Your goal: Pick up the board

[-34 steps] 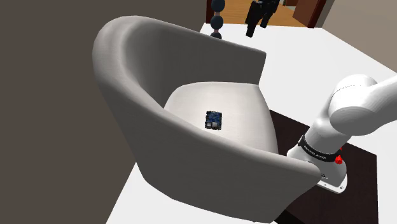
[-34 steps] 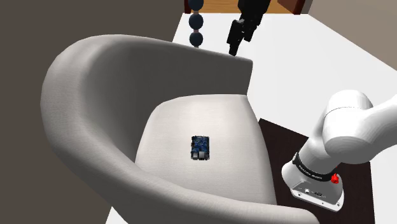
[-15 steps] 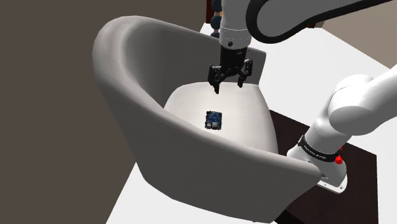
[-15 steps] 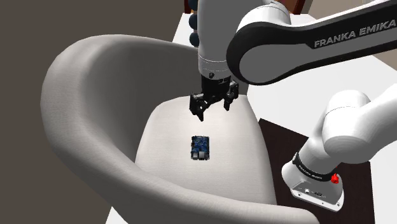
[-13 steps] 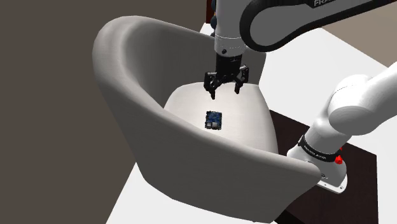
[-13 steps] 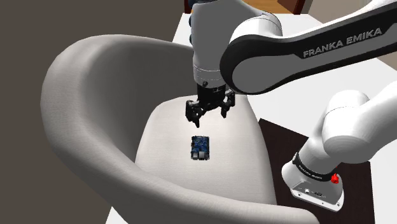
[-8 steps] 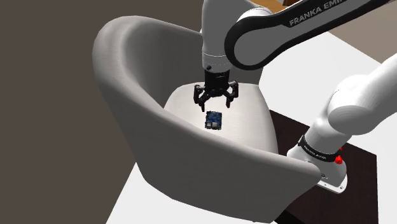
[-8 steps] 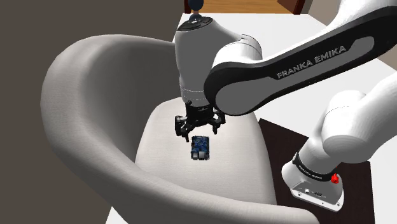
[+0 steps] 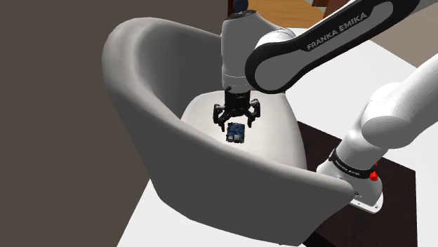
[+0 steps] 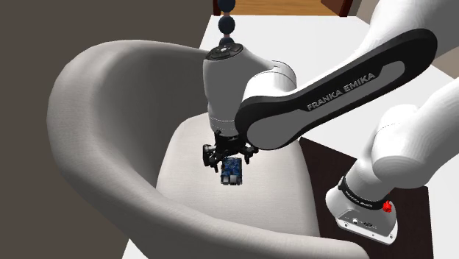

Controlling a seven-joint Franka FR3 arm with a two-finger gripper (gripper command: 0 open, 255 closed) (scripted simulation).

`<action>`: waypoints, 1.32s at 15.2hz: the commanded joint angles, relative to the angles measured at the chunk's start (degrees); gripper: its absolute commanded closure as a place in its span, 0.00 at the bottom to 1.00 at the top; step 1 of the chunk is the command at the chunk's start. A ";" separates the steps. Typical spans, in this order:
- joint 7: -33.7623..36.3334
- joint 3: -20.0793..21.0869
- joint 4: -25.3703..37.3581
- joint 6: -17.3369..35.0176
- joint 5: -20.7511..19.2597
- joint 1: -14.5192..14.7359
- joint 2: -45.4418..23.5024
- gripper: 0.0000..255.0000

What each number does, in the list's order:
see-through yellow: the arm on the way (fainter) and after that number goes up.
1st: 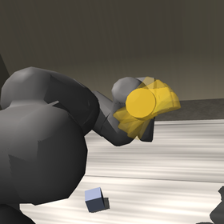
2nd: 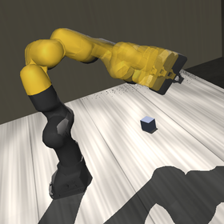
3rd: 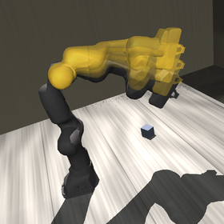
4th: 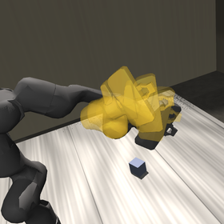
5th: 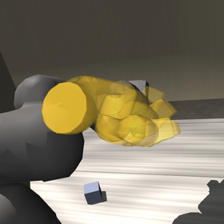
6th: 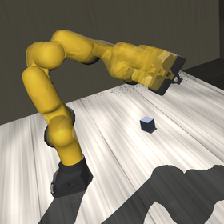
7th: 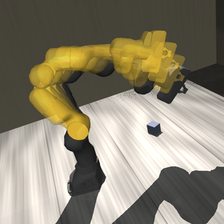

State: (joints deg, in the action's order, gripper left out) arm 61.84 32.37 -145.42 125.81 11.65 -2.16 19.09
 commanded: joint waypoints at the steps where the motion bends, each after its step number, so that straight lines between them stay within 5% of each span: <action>1: 0.04 0.07 -0.16 0.34 -0.03 -0.02 -0.16 1.00; 10: 0.12 0.14 -0.21 0.37 0.03 0.03 -0.13 1.00; 20: -0.95 -1.92 4.34 -8.51 0.62 0.53 4.39 1.00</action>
State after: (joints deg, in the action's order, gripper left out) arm 61.01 30.67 -141.49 118.21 12.20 -1.70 22.99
